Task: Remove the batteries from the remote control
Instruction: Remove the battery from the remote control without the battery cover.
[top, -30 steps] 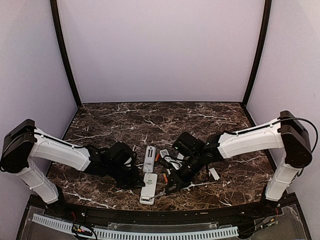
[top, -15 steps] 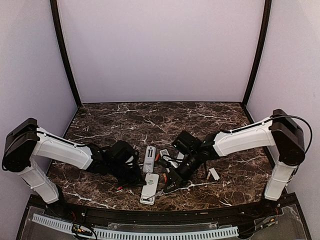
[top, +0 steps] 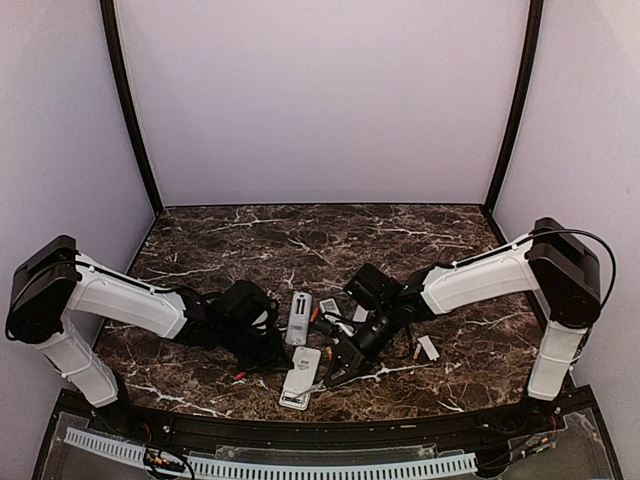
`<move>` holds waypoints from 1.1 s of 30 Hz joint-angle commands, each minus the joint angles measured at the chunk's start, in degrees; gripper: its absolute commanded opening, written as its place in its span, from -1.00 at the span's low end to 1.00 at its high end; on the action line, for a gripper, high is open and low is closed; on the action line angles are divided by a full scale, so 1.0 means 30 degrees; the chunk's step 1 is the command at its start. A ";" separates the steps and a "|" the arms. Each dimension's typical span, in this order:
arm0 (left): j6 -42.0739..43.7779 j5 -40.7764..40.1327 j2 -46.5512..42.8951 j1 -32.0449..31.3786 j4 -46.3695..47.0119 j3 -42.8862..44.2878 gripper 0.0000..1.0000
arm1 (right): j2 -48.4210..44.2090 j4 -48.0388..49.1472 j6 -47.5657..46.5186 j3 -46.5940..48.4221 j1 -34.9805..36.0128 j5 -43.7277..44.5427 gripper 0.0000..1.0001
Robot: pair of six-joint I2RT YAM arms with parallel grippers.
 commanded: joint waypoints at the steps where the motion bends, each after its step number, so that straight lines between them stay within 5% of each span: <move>1: -0.0003 0.1214 0.0953 -0.0483 0.0585 0.0155 -0.80 | -0.0990 -0.1403 -0.0458 0.0139 -0.0025 0.1814 -1.00; 20: 0.0024 0.1177 0.0890 -0.0494 0.0481 0.0082 -0.81 | -0.2349 -0.5130 -0.1434 0.2215 0.2004 0.6847 -1.00; 33: 0.0044 0.1203 0.0916 -0.0481 0.0496 0.0126 -0.81 | -0.0652 -0.4637 -0.2371 0.2377 0.2027 0.4873 -1.00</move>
